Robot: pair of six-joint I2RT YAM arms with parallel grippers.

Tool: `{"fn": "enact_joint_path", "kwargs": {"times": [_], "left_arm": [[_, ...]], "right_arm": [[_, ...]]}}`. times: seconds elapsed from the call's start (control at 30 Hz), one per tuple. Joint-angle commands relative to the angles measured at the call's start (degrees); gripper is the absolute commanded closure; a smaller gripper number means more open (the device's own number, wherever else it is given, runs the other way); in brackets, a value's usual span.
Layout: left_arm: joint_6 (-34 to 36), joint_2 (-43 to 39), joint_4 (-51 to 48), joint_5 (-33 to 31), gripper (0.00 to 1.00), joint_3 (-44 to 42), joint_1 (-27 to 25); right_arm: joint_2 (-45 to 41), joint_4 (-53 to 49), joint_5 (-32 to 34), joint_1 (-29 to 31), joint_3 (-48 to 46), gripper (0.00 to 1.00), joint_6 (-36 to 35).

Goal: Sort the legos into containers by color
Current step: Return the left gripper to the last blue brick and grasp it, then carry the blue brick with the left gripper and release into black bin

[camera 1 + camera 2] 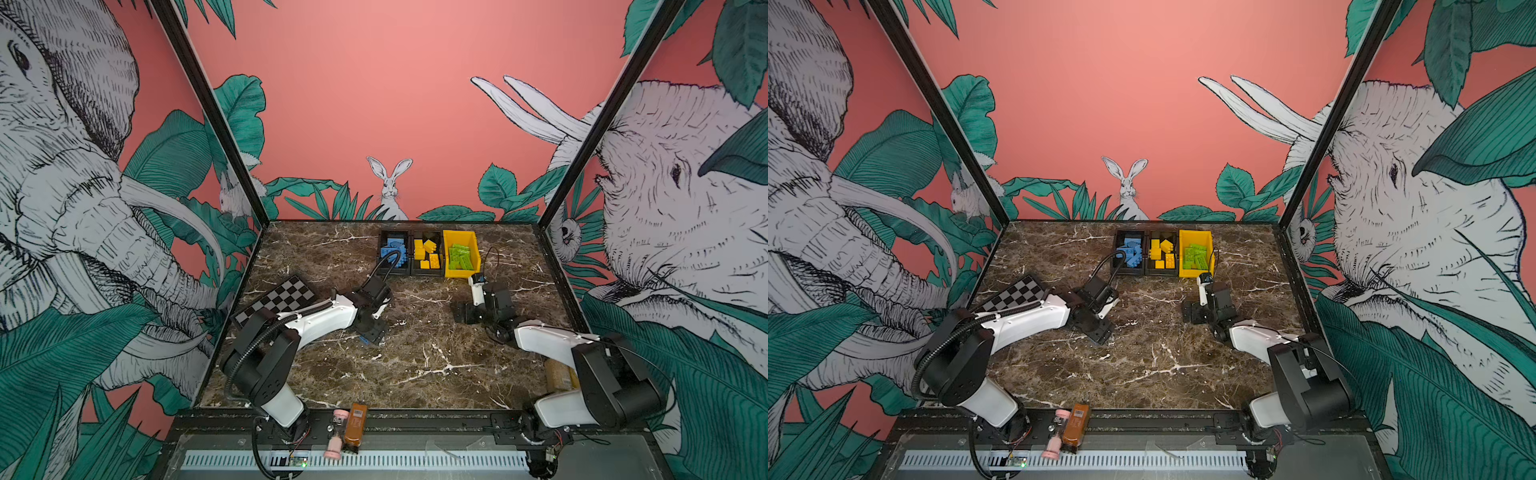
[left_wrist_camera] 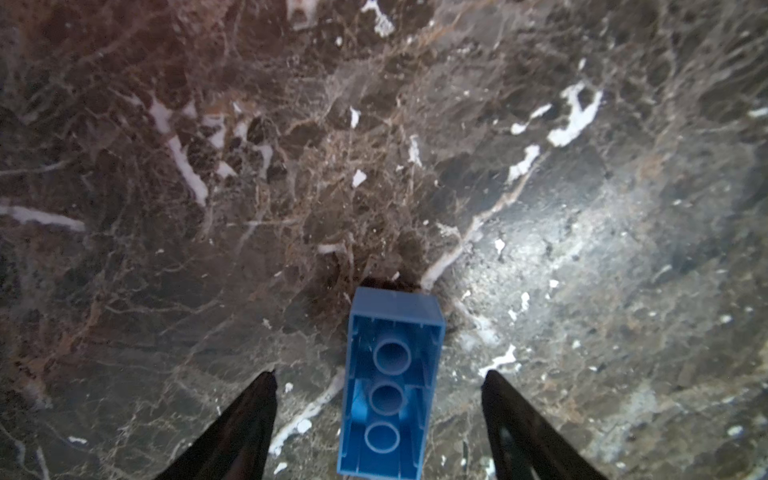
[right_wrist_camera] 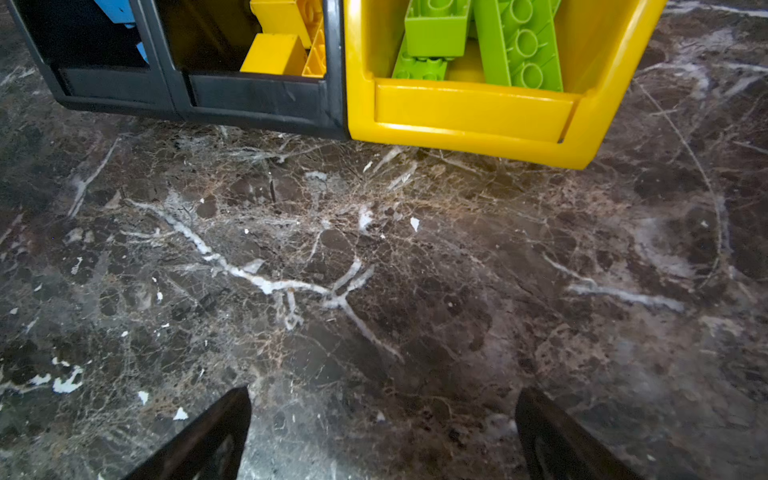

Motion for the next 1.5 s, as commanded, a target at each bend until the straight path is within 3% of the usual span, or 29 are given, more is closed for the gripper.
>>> {"fn": "enact_joint_path", "kwargs": {"times": [0.0,0.2,0.53,0.73,0.93,1.17,1.37,1.47], "left_arm": [[-0.5,1.1,0.3,0.9,0.25,-0.3,0.2],[-0.2,3.7,-0.5,1.2,0.34,1.2,0.2],[-0.8,4.2,-1.8,-1.5,0.65,3.4,0.2],[-0.6,4.0,-2.5,-3.0,0.73,9.7,0.2],[4.9,7.9,-1.2,-4.1,0.74,23.5,1.7],[9.3,21.2,2.6,3.0,0.75,43.6,8.4],[10.6,34.6,-2.8,2.8,0.74,64.4,9.6],[10.1,39.1,-4.6,3.8,0.74,70.6,10.1]], "right_arm": [[-0.2,1.5,-0.4,-0.1,0.4,0.02,-0.2],[-0.2,1.4,-0.4,-0.1,0.5,0.02,-0.3],[-0.3,1.4,-0.3,-0.1,0.4,0.02,-0.5],[-0.4,1.2,-0.2,-0.1,0.4,0.02,-0.5],[-0.6,1.2,-0.1,-0.1,0.4,0.02,-0.6],[-0.5,1.4,-0.3,-0.1,0.4,0.02,-0.5],[-1.0,1.0,0.4,-0.1,0.2,0.02,-0.8],[-1.6,1.1,0.9,-0.1,-0.2,0.02,-0.9]]}}
